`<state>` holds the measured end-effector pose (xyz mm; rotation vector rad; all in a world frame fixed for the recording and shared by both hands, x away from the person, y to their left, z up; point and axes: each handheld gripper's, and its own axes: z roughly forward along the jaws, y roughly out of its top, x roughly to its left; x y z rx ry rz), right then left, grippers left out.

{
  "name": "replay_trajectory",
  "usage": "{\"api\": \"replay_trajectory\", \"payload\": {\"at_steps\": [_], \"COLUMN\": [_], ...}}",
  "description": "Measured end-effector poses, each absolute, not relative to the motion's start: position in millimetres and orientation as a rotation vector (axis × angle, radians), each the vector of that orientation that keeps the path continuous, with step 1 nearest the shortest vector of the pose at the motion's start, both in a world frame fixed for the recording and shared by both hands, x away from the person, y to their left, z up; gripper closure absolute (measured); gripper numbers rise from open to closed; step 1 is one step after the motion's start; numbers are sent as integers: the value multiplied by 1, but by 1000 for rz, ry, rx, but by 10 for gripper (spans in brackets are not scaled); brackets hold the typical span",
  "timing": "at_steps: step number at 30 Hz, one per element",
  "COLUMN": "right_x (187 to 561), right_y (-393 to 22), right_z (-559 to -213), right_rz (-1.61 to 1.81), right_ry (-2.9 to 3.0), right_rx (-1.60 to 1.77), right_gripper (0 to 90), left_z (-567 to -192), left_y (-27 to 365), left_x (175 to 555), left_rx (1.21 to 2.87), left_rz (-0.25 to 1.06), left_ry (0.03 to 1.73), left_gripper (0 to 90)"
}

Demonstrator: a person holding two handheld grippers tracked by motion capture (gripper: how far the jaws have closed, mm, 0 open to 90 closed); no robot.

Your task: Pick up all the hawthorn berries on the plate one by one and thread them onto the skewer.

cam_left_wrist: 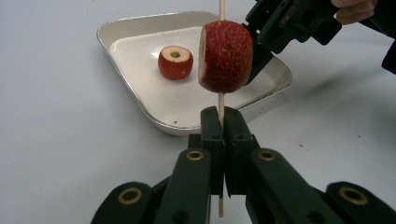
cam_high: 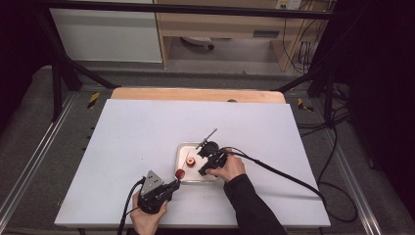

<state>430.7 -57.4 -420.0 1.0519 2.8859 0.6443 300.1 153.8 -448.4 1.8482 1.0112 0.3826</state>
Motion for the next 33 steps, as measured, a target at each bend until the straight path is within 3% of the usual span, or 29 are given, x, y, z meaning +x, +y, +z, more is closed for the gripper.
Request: {"api": "replay_trajectory", "payload": {"at_steps": [10,21,33], "right_x": [429,420,409], "right_y": [-62,-86,-120], "right_z": [-410,-380,-374], "right_rz": [730,1106,1528], "right_ry": [2840,2648,2368], "right_rx": [1100,1228,1331], "right_gripper": [618,619,620], "left_z": [-448,-447,-446], "left_y": [152,145,133], "left_x": [299,296,294], "left_rx": [1838,1828,1821], "left_rz": [376,372,363], "left_ry": [1004,987,972], "left_gripper": [882,882,882]}}
